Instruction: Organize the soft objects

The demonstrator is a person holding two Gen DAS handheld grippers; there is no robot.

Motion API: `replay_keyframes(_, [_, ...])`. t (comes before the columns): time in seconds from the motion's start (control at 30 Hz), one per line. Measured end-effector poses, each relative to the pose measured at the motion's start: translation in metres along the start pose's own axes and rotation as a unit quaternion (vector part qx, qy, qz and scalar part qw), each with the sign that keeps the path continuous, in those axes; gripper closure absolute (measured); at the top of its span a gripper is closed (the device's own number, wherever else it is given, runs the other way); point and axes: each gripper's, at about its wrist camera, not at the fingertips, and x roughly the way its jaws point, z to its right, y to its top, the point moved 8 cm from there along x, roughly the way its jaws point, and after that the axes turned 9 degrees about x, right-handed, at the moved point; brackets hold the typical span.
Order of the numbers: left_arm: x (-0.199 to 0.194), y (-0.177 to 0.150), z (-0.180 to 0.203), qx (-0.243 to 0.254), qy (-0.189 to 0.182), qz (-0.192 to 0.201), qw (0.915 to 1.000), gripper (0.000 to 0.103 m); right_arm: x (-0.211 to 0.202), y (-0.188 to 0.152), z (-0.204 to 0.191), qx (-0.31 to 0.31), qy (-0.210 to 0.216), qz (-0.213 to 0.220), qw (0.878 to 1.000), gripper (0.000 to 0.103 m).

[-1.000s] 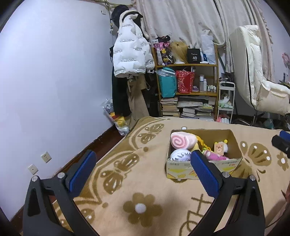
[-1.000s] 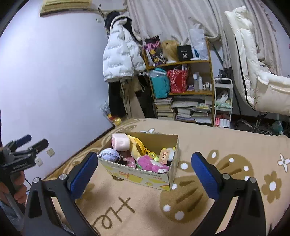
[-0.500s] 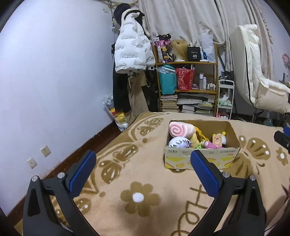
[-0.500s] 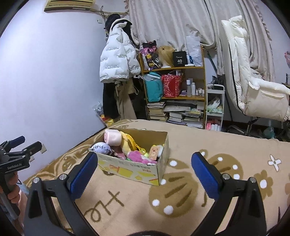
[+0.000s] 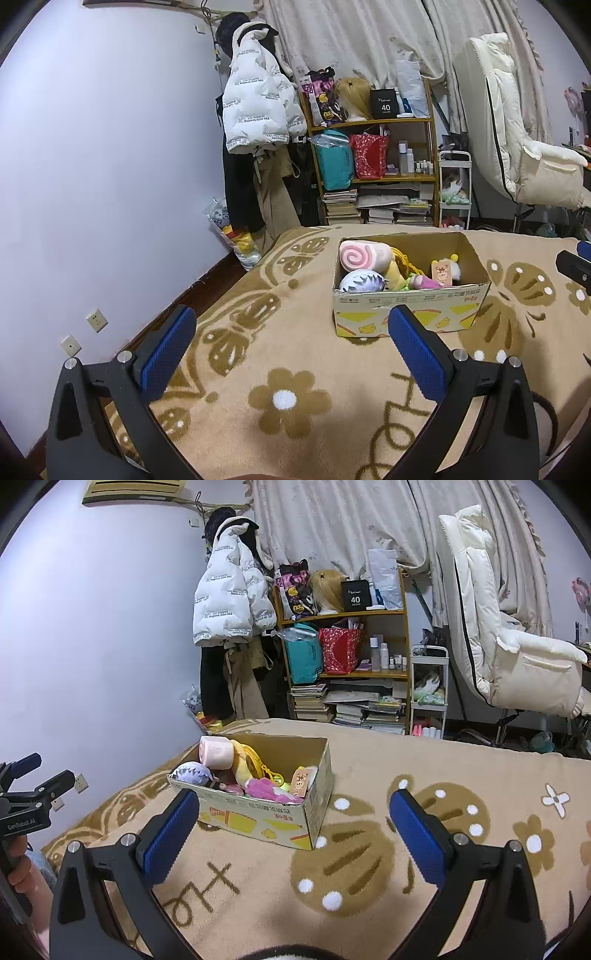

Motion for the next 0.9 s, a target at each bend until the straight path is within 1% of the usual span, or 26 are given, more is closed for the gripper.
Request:
replay_keyframes(0.23, [0.0007, -0.0014, 0.0036, -0.005, -0.008, 0.002, 1.0, 0.0, 0.001, -0.0008, 0.0002, -0.001, -0.001, -0.001, 1.0, 0.0])
replay_keyframes(0.9, [0.0042, -0.0034, 0.0073, -0.001, -0.01, -0.003, 0.9999, 0.0, 0.0035, -0.0036, 0.0021, 0.0, 0.002, -0.005, 1.0, 0.0])
